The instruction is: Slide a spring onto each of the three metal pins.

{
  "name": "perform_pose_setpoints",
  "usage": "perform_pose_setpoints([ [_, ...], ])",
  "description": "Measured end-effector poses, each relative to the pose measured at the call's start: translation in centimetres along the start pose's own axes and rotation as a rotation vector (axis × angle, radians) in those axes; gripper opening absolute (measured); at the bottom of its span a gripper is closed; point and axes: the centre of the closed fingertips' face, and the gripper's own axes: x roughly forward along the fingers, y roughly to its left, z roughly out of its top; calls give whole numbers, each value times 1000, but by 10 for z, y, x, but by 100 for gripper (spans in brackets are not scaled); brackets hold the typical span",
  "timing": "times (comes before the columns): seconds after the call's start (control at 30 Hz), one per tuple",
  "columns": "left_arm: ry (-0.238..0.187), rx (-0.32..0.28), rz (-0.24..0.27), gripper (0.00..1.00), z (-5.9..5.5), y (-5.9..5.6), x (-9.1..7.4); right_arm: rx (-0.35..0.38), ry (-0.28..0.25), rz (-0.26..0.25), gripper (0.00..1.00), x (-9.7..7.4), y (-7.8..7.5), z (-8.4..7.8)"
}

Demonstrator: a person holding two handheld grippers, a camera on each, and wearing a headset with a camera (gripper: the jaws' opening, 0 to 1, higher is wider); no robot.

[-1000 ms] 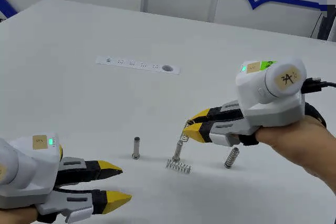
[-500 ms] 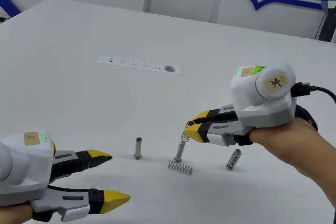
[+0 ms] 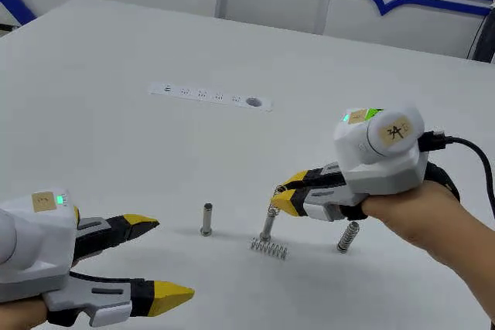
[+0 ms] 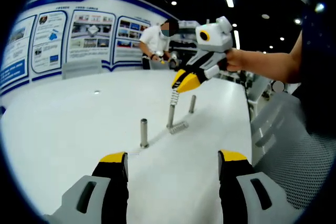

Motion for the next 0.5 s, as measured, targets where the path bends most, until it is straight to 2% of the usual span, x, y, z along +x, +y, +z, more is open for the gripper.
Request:
perform_pose_setpoints([
  [0.5, 5, -7, 0, 70, -3, 0, 0, 19, 15, 8, 12, 12, -1, -11],
])
